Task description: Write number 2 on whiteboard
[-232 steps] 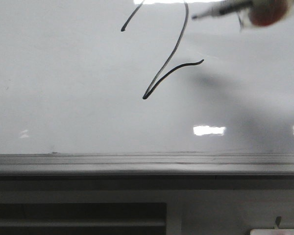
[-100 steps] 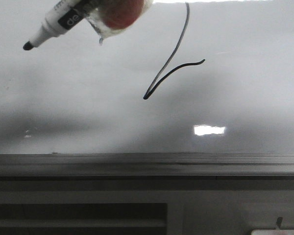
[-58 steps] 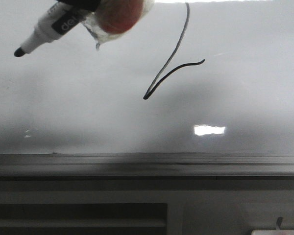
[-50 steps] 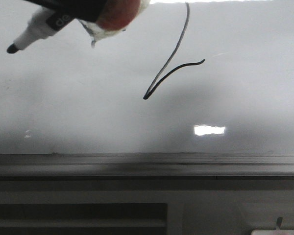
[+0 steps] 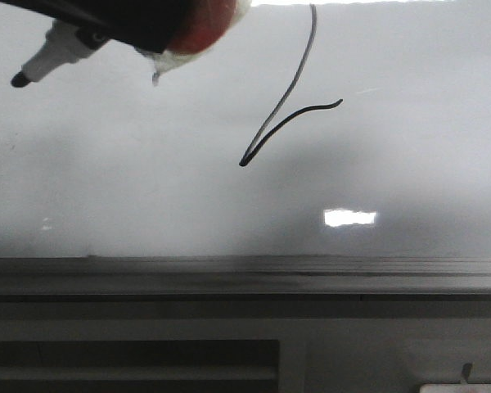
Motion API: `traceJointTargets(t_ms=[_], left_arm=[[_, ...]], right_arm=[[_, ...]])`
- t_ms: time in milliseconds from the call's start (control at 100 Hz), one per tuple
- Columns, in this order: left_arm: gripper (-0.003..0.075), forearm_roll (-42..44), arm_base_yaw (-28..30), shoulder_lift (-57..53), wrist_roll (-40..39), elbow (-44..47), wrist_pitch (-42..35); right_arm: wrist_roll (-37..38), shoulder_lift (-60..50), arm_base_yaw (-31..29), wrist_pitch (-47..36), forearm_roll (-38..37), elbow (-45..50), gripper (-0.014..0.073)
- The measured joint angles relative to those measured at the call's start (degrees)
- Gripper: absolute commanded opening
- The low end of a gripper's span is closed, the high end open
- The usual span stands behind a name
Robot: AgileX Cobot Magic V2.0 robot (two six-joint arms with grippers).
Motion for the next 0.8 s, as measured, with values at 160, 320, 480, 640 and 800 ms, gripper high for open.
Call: traceJointTargets(t_ms=[160, 320, 480, 640, 800], left_arm=[[-0.002, 0.0, 0.0, 0.0, 0.0, 0.0, 0.0], [-0.002, 0.22, 0.0, -0.25, -0.78, 0.11, -1.11], [-0.002, 0.35, 0.0, -3.85, -3.58, 2.8, -7.14], [-0.002, -5.67, 0.0, -10.18, -5.52, 8.25, -21.62], [-0.002, -16.48, 0.0, -12.64, -5.95, 12.07, -39.11]], right_arm=[[0.0, 0.0, 0.0, 0.0, 0.24, 0.0, 0.0322], [2.53, -0.11, -1.13, -2.58, 0.48, 0.0, 0.0478], [4.85, -3.5, -4.92, -5.92, 0.57, 0.0, 0.0476], [6.26, -8.63, -9.25, -7.57, 0.69, 0.0, 0.0476], [6.98, -12.13, -10.32, -7.84, 0.81, 0.0, 0.0476]])
